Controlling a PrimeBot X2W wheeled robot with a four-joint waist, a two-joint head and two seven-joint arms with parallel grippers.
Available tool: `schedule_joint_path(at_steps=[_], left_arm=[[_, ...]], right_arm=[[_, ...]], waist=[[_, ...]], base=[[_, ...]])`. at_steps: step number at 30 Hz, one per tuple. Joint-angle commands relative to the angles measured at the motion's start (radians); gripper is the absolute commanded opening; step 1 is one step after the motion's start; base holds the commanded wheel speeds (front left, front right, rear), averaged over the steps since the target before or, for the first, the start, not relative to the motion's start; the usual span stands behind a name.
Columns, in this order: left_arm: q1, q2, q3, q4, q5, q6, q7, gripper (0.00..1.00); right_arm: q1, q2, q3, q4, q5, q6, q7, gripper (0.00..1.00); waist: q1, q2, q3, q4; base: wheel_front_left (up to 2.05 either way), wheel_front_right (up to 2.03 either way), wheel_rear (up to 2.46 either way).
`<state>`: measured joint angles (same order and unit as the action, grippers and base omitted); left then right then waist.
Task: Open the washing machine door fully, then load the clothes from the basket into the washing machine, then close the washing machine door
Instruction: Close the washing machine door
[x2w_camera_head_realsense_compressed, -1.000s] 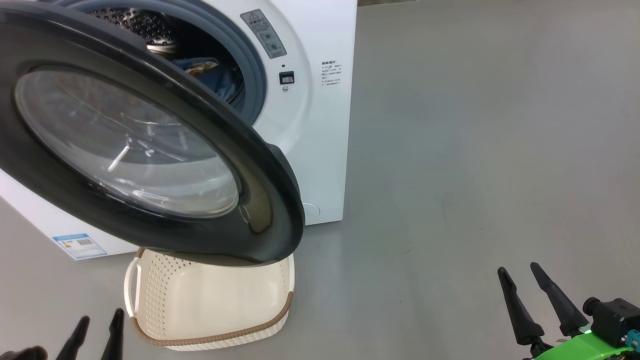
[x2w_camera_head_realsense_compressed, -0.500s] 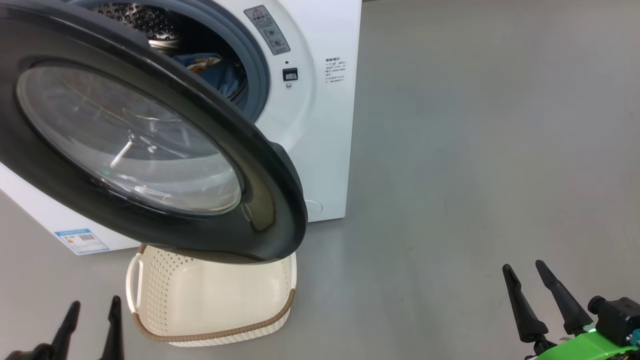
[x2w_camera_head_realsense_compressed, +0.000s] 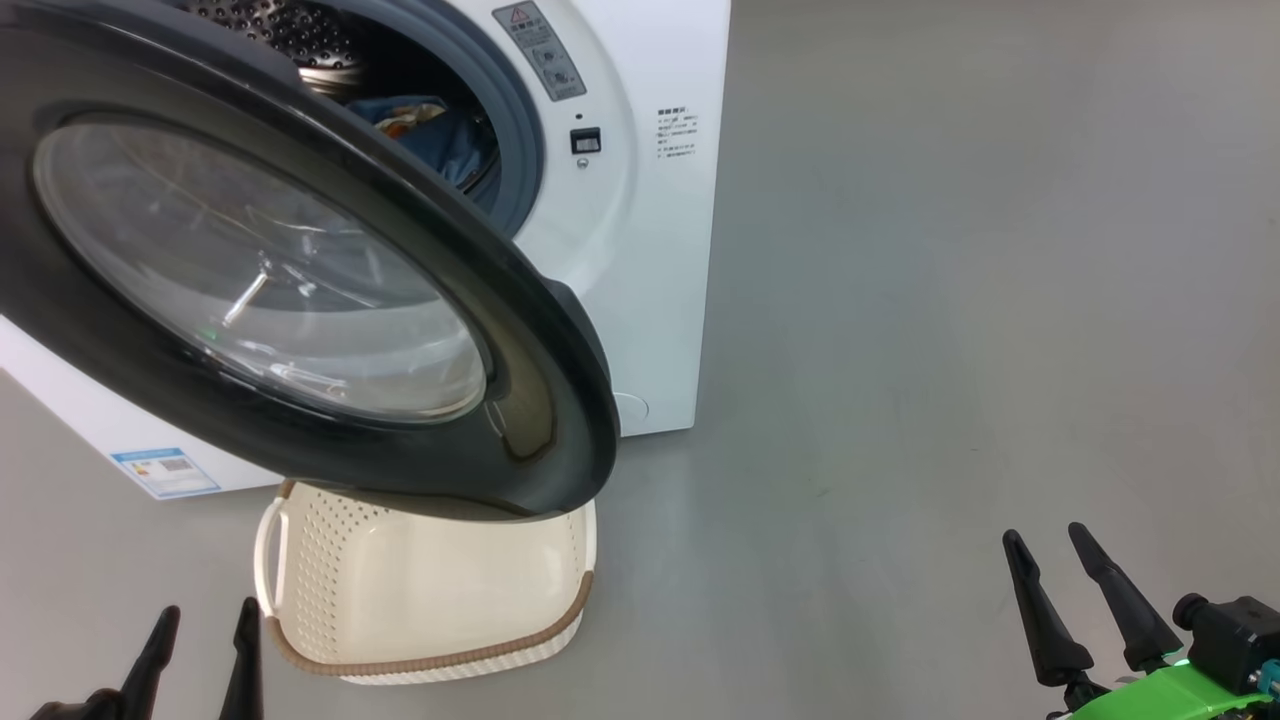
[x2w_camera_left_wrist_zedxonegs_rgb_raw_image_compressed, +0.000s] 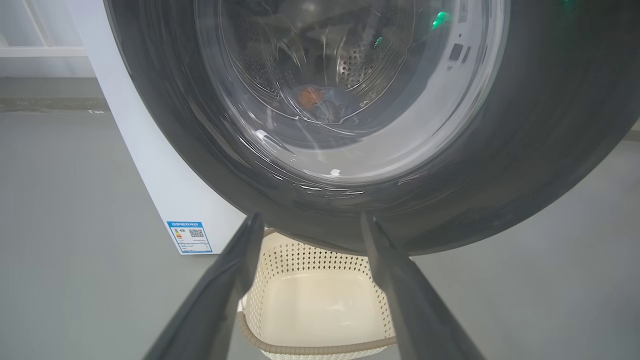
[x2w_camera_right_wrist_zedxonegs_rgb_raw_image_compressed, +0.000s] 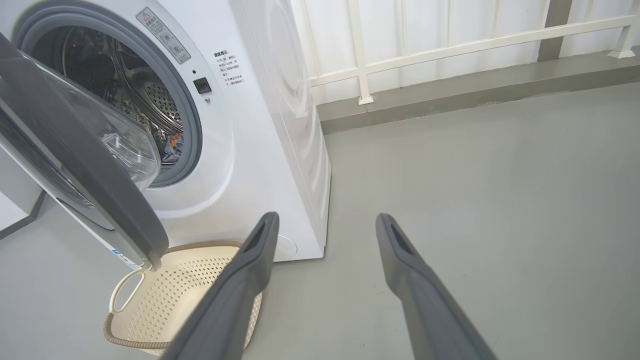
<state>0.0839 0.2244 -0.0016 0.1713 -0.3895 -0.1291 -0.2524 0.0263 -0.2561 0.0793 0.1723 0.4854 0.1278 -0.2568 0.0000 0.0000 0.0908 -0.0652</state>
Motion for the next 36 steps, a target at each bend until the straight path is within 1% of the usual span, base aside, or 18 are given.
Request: schedule_joint_path(at_steps=[1,2,3,4,5,11,15,21,27,31,36], left_arm=[[-0.034,0.012,0.031,-0.023,0.012,-0.002,-0.009,1.0],[-0.035,0.011,0.028,-0.025,0.013,-0.002,-0.009,1.0],[-0.037,0.011,0.026,-0.027,0.013,-0.002,-0.009,1.0],[-0.039,0.009,0.027,-0.03,0.013,-0.002,-0.009,1.0],[-0.041,0.008,0.027,-0.034,0.013,-0.002,-0.009,1.0],[-0.049,0.001,0.035,-0.053,0.018,-0.002,-0.009,1.0],[-0.057,-0.006,0.034,-0.075,0.025,-0.002,-0.009,1.0],[-0.052,-0.017,0.03,-0.108,0.033,-0.002,-0.009,1.0],[-0.038,-0.025,0.021,-0.127,0.041,-0.002,-0.009,1.0],[-0.032,-0.031,0.02,-0.136,0.044,-0.002,-0.009,1.0],[-0.035,-0.042,0.016,-0.139,0.045,-0.002,-0.009,1.0]], right_arm=[[-0.007,-0.017,0.014,-0.025,-0.005,0.003,-0.005,1.0],[-0.012,-0.017,0.014,-0.029,-0.006,0.003,-0.005,0.67],[-0.019,-0.016,0.012,-0.036,-0.008,0.003,-0.005,0.43],[-0.027,-0.014,0.011,-0.043,-0.01,0.003,-0.005,0.1],[-0.036,-0.011,0.014,-0.048,-0.01,0.003,-0.005,0.0],[-0.112,-0.006,0.052,-0.086,0.004,0.003,-0.005,0.0],[-0.19,-0.003,0.093,-0.151,0.018,0.003,-0.005,0.0],[-0.299,0.012,0.188,-0.291,0.029,0.003,-0.005,0.0],[-0.372,0.027,0.329,-0.394,0.04,0.003,-0.005,0.0],[-0.387,0.037,0.429,-0.392,0.052,0.003,-0.005,0.0],[-0.387,0.043,0.551,-0.29,0.061,0.003,-0.005,0.0]], waist=[[0.0,0.0,0.002,0.004],[0.0,0.0,0.004,0.006],[0.0,0.0,0.005,0.008],[0.0,0.0,0.008,0.01],[0.0,0.0,0.009,0.011],[0.0,0.0,0.014,0.026],[0.0,0.0,0.012,0.048],[0.0,0.0,-0.003,0.083],[0.0,0.0,-0.019,0.114],[0.0,0.0,-0.022,0.133],[0.0,0.0,-0.009,0.157]], base=[[0.0,0.0,0.0],[0.0,0.0,0.0],[0.0,0.0,0.0],[0.0,0.0,0.0],[0.0,0.0,0.0],[0.0,0.0,0.0],[0.0,0.0,0.0],[0.0,0.0,0.0],[0.0,0.0,0.0],[0.0,0.0,0.0],[0.0,0.0,0.0]])
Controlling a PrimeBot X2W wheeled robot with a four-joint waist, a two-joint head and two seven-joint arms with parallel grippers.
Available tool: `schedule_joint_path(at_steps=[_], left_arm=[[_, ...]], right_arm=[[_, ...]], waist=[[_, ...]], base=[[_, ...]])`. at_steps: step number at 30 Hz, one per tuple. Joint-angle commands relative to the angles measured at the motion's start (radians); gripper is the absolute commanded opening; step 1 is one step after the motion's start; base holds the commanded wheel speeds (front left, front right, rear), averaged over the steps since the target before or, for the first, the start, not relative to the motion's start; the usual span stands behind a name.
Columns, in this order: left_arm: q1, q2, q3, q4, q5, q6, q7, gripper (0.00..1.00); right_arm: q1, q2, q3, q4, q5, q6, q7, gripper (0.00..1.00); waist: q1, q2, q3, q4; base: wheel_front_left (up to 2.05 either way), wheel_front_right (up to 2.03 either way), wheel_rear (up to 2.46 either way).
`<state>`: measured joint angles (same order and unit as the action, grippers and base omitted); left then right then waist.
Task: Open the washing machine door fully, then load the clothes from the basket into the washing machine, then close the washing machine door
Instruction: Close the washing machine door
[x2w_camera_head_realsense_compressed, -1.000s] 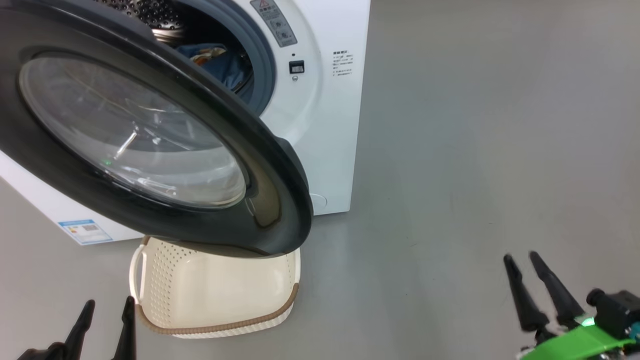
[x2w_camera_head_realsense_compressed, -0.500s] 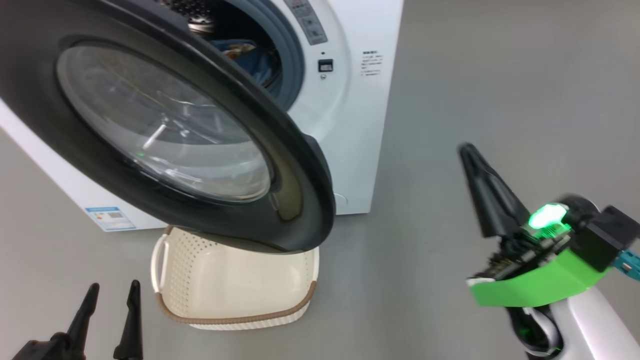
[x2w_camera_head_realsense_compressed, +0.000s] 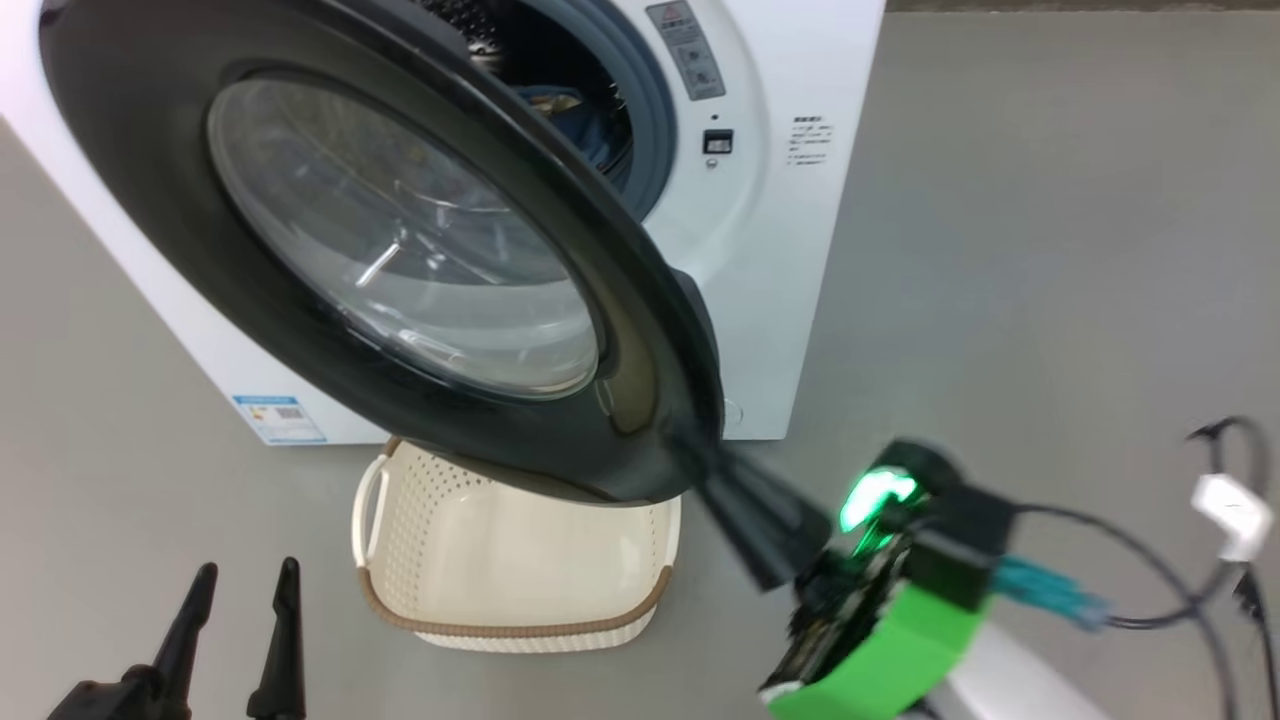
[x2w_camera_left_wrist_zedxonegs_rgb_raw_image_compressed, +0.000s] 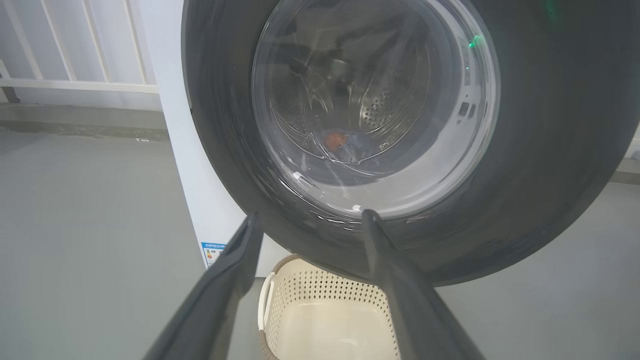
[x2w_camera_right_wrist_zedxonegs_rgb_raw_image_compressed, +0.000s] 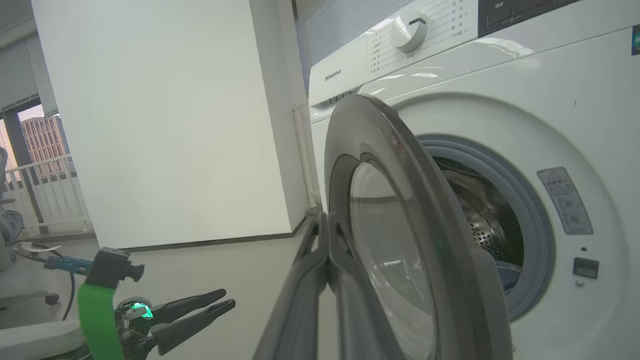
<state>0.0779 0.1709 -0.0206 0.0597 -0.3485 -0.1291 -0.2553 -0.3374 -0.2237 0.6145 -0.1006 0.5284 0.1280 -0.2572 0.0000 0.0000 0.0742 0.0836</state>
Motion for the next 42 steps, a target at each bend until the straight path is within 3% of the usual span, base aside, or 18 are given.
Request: schedule_joint_path(at_steps=[1,8,12,23,42], left_arm=[[-0.031,0.008,0.035,-0.028,0.004,-0.002,-0.006,1.0],[-0.051,-0.01,0.015,-0.023,0.004,-0.002,-0.006,1.0],[-0.067,-0.018,0.01,-0.02,0.003,-0.002,-0.006,1.0],[-0.127,-0.032,-0.009,-0.017,0.002,-0.002,-0.006,1.0],[-0.236,-0.061,-0.056,-0.047,-0.001,-0.002,-0.006,1.0]], right_arm=[[-0.023,0.011,0.036,0.014,0.02,0.003,-0.005,0.0],[-0.05,0.018,0.162,0.226,0.042,0.003,-0.005,0.0],[-0.086,0.035,0.181,0.334,0.063,0.003,-0.005,0.0],[-0.191,0.057,0.094,0.459,0.073,0.003,-0.005,0.0],[-0.368,0.024,-0.161,0.474,0.026,0.003,-0.005,0.0]], waist=[[0.0,0.0,0.011,0.013],[0.0,0.0,0.05,0.037],[0.0,0.0,0.077,0.044],[0.0,0.0,0.153,0.065],[0.0,0.0,0.289,0.13]], base=[[0.0,0.0,0.0],[0.0,0.0,0.0],[0.0,0.0,0.0],[0.0,0.0,0.0],[0.0,0.0,0.0]])
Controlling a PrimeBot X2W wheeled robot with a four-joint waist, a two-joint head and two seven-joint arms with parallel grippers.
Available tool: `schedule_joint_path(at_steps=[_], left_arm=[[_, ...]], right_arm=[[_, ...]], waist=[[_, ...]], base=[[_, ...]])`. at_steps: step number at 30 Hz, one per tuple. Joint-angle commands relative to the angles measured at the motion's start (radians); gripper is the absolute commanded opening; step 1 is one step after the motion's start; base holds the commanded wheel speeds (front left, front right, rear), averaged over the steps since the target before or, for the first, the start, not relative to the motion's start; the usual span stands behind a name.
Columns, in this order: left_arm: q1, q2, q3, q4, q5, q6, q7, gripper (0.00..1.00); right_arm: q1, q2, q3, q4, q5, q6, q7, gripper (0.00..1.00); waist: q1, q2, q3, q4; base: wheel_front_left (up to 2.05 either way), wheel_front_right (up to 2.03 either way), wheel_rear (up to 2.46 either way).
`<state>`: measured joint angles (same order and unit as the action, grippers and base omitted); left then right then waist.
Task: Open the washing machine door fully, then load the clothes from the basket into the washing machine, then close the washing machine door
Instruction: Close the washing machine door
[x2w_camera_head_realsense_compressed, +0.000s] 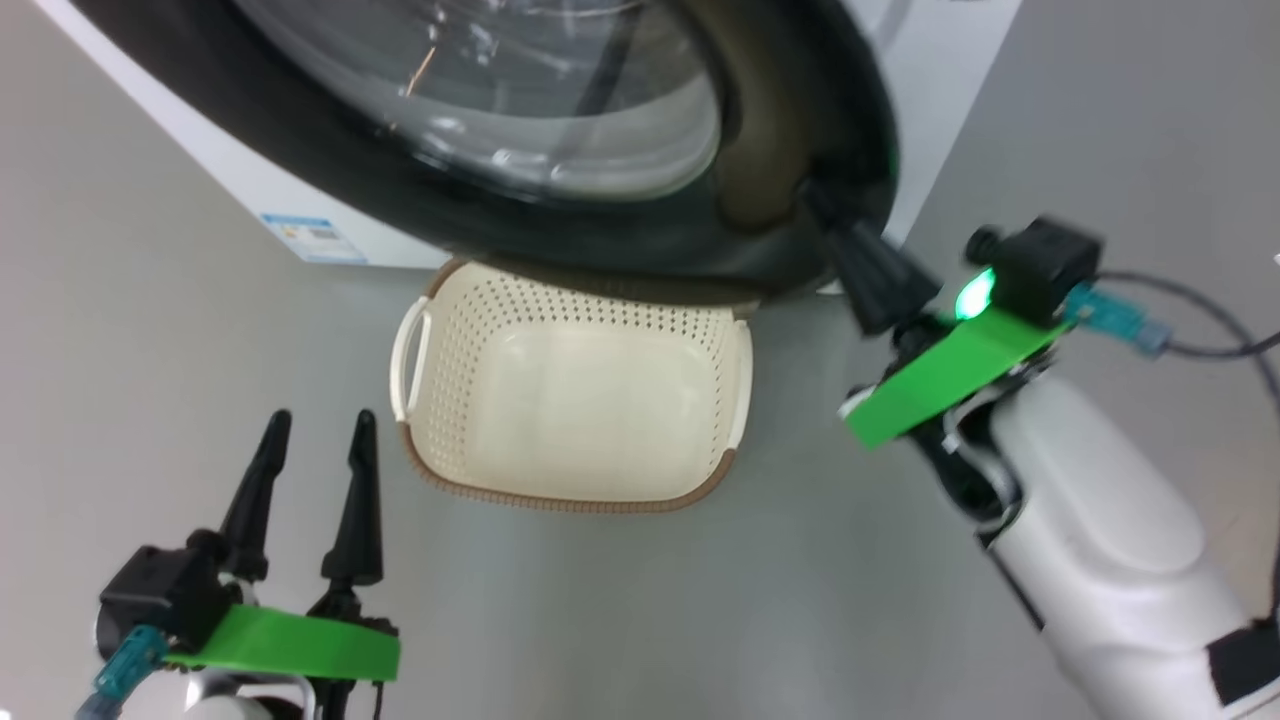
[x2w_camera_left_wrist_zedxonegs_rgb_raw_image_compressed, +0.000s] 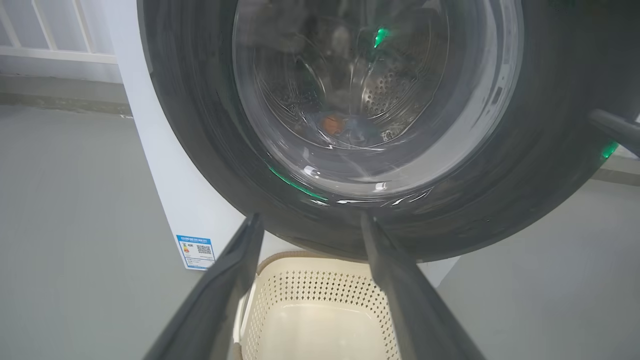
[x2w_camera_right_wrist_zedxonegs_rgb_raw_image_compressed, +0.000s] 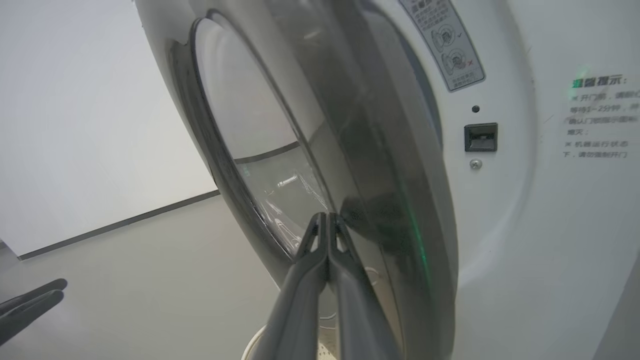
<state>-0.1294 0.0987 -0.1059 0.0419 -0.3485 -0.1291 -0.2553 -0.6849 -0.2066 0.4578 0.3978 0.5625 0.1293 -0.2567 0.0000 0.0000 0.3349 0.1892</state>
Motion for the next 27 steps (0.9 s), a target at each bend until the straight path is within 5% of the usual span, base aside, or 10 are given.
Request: schedule_joint_path(at_steps=[1,13,27], left_arm=[[-0.036,0.009,0.024,-0.031,-0.001,-0.002,-0.006,1.0],[-0.103,-0.008,-0.026,-0.051,-0.006,-0.002,-0.006,1.0],[-0.125,-0.006,-0.044,-0.042,-0.006,-0.002,-0.006,1.0]], right_arm=[[-0.034,0.002,-0.016,-0.02,-0.008,0.001,-0.005,0.0],[-0.205,-0.03,-0.133,0.04,-0.022,0.001,-0.005,0.0],[-0.261,0.006,-0.208,0.063,-0.069,0.001,-0.005,0.0]], waist=[[0.0,0.0,0.036,0.031],[0.0,0.0,0.114,0.096],[0.0,0.0,0.118,0.111]], base=[[0.0,0.0,0.0],[0.0,0.0,0.0],[0.0,0.0,0.0]])
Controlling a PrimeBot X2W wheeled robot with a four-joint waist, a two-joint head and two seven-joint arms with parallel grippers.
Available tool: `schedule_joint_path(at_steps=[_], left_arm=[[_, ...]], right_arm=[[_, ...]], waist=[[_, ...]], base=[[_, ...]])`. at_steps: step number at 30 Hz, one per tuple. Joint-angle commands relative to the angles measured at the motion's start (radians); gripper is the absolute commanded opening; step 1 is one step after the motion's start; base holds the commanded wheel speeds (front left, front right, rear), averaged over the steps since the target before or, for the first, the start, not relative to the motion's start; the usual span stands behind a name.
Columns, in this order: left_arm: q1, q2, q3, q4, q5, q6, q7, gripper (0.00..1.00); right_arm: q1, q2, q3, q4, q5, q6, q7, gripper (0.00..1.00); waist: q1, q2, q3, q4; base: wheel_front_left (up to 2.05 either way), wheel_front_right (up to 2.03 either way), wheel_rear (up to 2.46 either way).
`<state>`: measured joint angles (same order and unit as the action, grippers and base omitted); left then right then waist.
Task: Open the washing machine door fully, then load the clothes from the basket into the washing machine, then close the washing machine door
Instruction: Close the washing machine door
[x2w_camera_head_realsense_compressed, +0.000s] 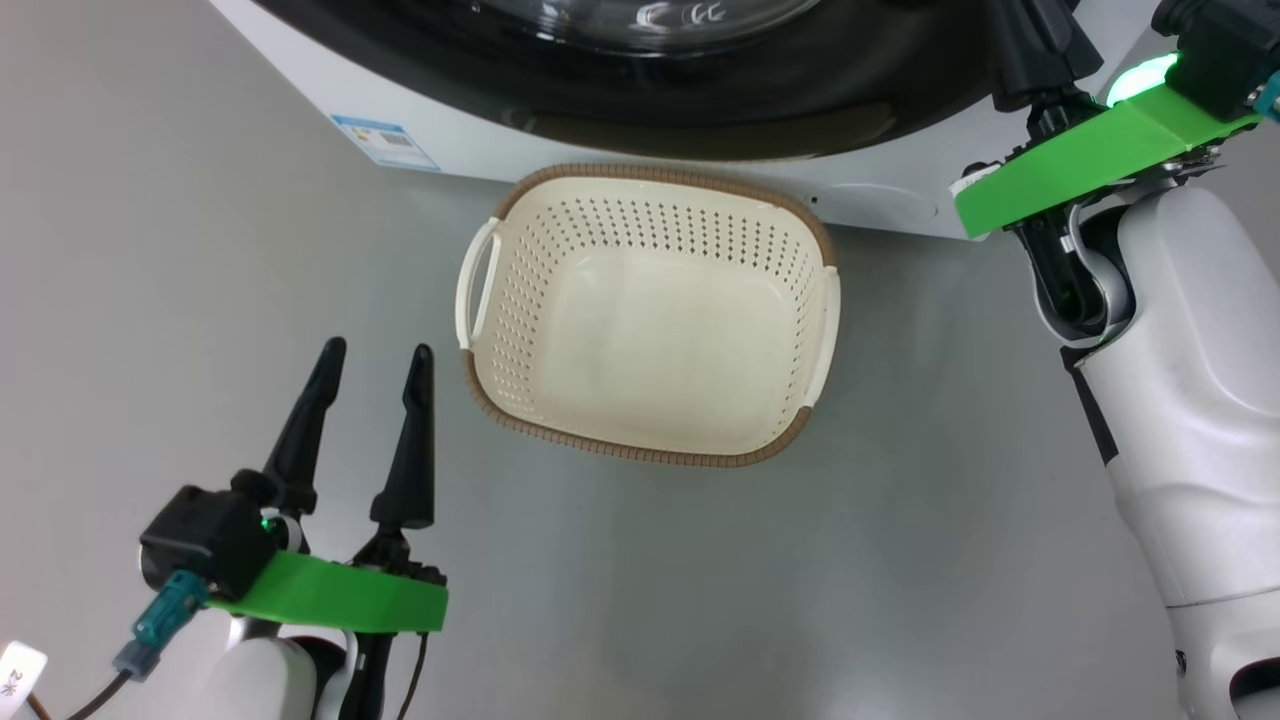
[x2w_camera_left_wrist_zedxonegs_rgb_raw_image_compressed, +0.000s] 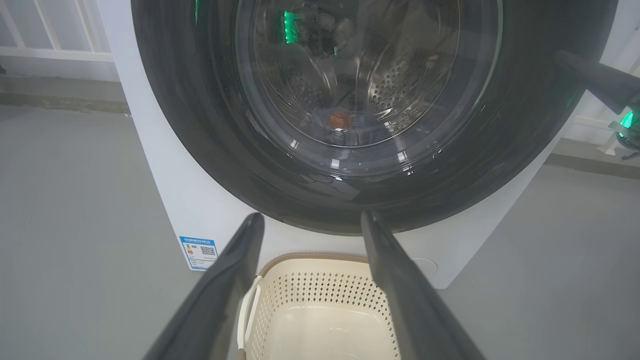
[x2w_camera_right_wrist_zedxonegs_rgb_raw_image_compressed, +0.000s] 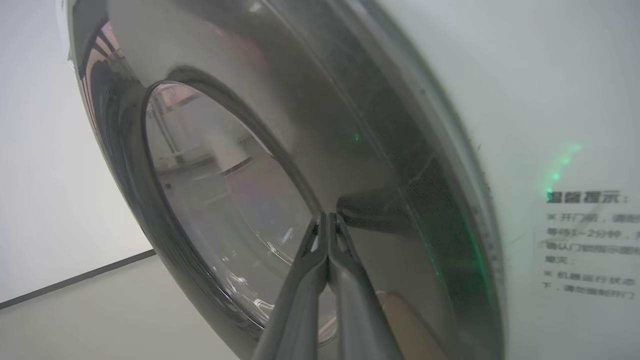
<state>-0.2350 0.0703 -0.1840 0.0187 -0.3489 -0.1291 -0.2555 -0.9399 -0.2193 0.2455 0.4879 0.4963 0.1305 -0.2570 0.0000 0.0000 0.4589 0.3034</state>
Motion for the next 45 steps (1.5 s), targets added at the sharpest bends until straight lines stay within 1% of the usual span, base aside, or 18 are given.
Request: schedule_joint_path(at_steps=[1,6,7,8,9,10,11,12,18,24,34,45], left_arm=[[-0.016,0.024,0.036,-0.015,-0.006,-0.002,-0.006,1.0],[0.001,0.035,0.046,0.011,-0.006,-0.002,-0.006,1.0],[0.006,0.038,0.049,0.016,-0.006,-0.002,-0.006,1.0],[0.011,0.042,0.053,0.023,-0.006,-0.002,-0.006,1.0],[0.016,0.045,0.057,0.029,-0.006,-0.002,-0.006,1.0],[0.021,0.049,0.06,0.035,-0.007,-0.002,-0.006,1.0],[0.025,0.054,0.063,0.041,-0.007,-0.002,-0.006,1.0],[0.03,0.059,0.065,0.047,-0.008,-0.002,-0.006,1.0],[0.062,0.087,0.08,0.082,-0.009,-0.002,-0.006,1.0],[0.09,0.106,0.097,0.116,-0.011,-0.002,-0.006,1.0],[0.141,0.12,0.143,0.141,-0.016,-0.002,-0.006,1.0],[0.186,0.126,0.178,0.156,-0.022,-0.002,-0.006,1.0]], right_arm=[[0.007,0.02,0.01,-0.028,-0.002,0.0,-0.005,0.0],[0.092,0.023,0.041,-0.026,0.013,0.0,-0.005,0.0],[0.112,0.022,0.045,-0.027,0.015,0.0,-0.005,0.05],[0.134,0.022,0.05,-0.027,0.016,0.0,-0.005,0.24],[0.156,0.022,0.056,-0.027,0.018,0.0,-0.005,0.36],[0.177,0.021,0.059,-0.028,0.02,0.0,-0.005,0.45],[0.198,0.021,0.061,-0.028,0.02,0.0,-0.005,0.79],[0.219,0.021,0.066,-0.028,0.021,0.0,-0.005,0.99],[0.338,0.021,0.076,-0.03,0.022,0.0,-0.005,1.0],[0.437,0.017,0.055,-0.04,0.016,0.0,-0.005,1.0],[0.567,0.004,-0.002,-0.043,0.003,0.0,-0.005,1.0],[0.675,-0.006,-0.066,-0.061,-0.007,0.0,-0.005,1.0]], waist=[[0.0,0.0,-0.012,-0.006],[0.0,0.0,-0.051,-0.026],[0.0,0.0,-0.061,-0.032],[0.0,0.0,-0.071,-0.038],[0.0,0.0,-0.081,-0.044],[0.0,0.0,-0.091,-0.051],[0.0,0.0,-0.101,-0.058],[0.0,0.0,-0.112,-0.066],[0.0,0.0,-0.171,-0.119],[0.0,0.0,-0.221,-0.172],[0.0,0.0,-0.29,-0.252],[0.0,0.0,-0.341,-0.312]], base=[[0.0,0.0,0.0],[0.0,0.0,0.0],[0.0,0.0,0.0],[0.0,0.0,0.0],[0.0,0.0,0.0],[0.0,0.0,0.0],[0.0,0.0,0.0],[0.0,0.0,0.0],[0.0,0.0,0.0],[0.0,0.0,0.0],[0.0,0.0,0.0],[0.0,0.0,0.0]])
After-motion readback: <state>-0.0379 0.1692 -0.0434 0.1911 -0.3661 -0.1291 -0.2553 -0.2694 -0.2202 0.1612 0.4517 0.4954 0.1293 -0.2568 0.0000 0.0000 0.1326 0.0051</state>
